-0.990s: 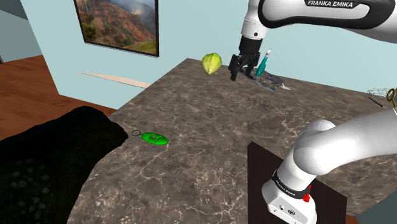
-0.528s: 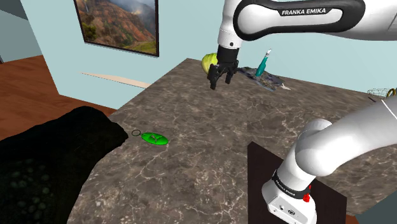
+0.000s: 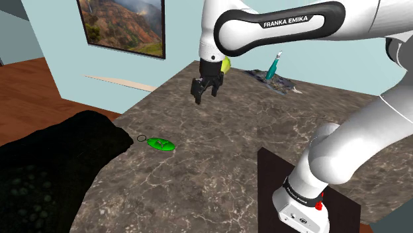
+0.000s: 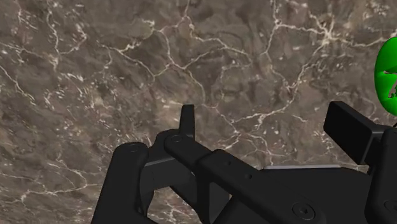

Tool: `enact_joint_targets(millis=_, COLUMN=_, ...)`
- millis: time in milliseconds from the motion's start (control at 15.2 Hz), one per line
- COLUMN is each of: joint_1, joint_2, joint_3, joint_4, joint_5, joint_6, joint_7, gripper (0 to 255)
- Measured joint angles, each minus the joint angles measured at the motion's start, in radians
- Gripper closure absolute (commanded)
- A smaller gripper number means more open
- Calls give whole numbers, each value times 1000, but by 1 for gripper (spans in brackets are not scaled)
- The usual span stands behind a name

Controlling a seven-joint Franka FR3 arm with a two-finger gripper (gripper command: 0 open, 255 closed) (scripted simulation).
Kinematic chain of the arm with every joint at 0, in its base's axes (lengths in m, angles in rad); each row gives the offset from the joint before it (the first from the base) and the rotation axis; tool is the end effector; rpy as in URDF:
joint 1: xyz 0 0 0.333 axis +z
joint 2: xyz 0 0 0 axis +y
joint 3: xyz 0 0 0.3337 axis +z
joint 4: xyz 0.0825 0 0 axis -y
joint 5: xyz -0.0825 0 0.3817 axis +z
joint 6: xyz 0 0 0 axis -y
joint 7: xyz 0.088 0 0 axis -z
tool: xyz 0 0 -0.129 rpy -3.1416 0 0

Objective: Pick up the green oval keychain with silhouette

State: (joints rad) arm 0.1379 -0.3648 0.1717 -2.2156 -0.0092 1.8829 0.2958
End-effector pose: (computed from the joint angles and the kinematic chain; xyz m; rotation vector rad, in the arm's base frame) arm 0.4181 0.1396 0.5194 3.0820 0.0096 0.0715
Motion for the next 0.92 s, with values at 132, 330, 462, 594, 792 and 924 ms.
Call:
enact_joint_targets(millis=132, joint_1=13, joint_2=61, joint_3=26, joint_4=26, joint_5=-1, joint_6=32, joint_7=18, gripper=0)
enact_joint_targets(millis=330, joint_1=34, joint_2=132, joint_3=60, joint_4=62, joint_5=-6, joint_6=64, joint_7=41, gripper=0)
enact_joint_targets(millis=462, joint_1=49, joint_2=197, joint_3=88, joint_4=103, joint_5=-17, joint_6=84, joint_7=66, gripper=0)
enact_joint_targets(millis=594, joint_1=63, joint_2=254, joint_3=110, joint_4=138, joint_5=-29, joint_6=102, joint_7=84, gripper=0)
enact_joint_targets(millis=792, joint_1=86, joint_2=335, joint_3=139, joint_4=190, joint_5=-52, joint_6=124, joint_7=110, gripper=0)
enact_joint_targets(millis=924, joint_1=105, joint_2=391, joint_3=159, joint_4=226, joint_5=-70, joint_6=139, joint_7=134, gripper=0)
